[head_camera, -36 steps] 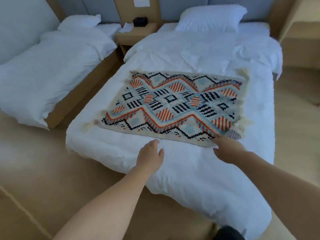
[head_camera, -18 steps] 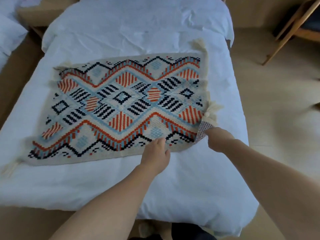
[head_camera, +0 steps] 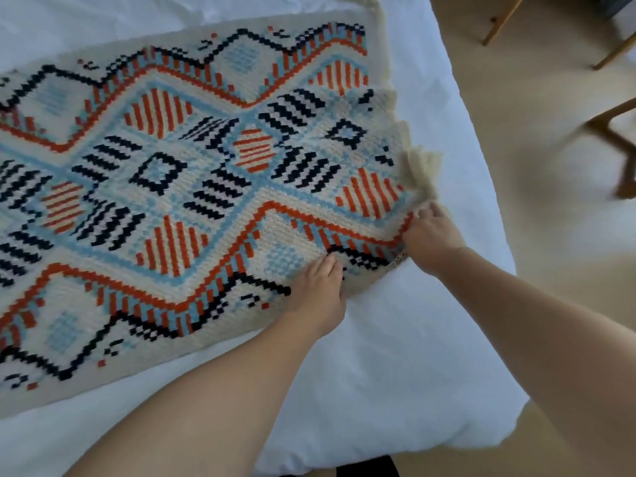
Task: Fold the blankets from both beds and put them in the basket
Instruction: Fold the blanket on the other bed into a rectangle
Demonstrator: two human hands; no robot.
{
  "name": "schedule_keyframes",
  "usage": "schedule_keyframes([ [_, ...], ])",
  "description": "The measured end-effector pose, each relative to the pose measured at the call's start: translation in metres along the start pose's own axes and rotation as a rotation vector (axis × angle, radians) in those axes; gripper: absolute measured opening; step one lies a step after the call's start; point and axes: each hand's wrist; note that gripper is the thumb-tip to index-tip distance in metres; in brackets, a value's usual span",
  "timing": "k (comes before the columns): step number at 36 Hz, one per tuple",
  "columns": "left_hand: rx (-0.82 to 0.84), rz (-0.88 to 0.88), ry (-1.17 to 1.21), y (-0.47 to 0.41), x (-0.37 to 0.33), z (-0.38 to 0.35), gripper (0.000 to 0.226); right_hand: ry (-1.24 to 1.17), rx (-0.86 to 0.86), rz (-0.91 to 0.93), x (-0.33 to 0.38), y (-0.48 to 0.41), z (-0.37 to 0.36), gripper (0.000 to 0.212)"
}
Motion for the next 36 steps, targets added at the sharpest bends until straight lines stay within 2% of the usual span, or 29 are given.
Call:
schedule_keyframes([
  [4,0.026,-0.036,-0.044,-0.005,0.0,-0.003,0.062,-0.038,0.104,-0.142,-0.021,0.028,-0.018,0.024],
  [11,0.053,-0.136,-0.097,-0.009,-0.005,0.004,0.059,-0.255,0.264,-0.221,-0.015,0.057,-0.049,0.024],
  [14,0.048,-0.106,-0.119,-0.016,0.002,0.012,0.059,-0.33,0.338,-0.241,-0.011,0.052,-0.047,0.025],
  [18,0.044,-0.028,-0.156,-0.027,0.017,0.029,0.063,-0.427,0.488,-0.279,-0.017,0.049,-0.045,0.016],
  [21,0.027,0.01,-0.156,-0.033,0.029,0.04,0.064,-0.44,0.571,-0.299,-0.023,0.048,-0.039,0.022],
  [23,0.016,0.04,-0.15,-0.04,0.036,0.048,0.065,-0.387,0.522,-0.312,-0.027,0.039,-0.028,0.011],
  [25,0.005,0.08,-0.162,-0.05,0.043,0.057,0.065,-0.336,0.412,-0.313,-0.031,0.02,-0.011,0.019],
  [28,-0.054,0.123,-0.119,-0.074,0.051,0.073,0.064,-0.386,0.224,-0.248,-0.038,-0.023,0.02,0.015],
  [32,-0.16,0.166,-0.107,-0.122,0.063,0.099,0.066,-0.454,-0.101,-0.091,-0.039,-0.092,0.047,0.046],
  [36,-0.286,0.186,-0.163,-0.177,0.071,0.125,0.071,-0.357,-0.113,0.1,-0.037,-0.151,0.07,0.063],
])
Point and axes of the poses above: each hand's wrist, its own y-axis away from the middle knuckle, its own z-axis out of the back of the hand, x = y × z, and after that the axes turned 6 degrees about x, right-handed
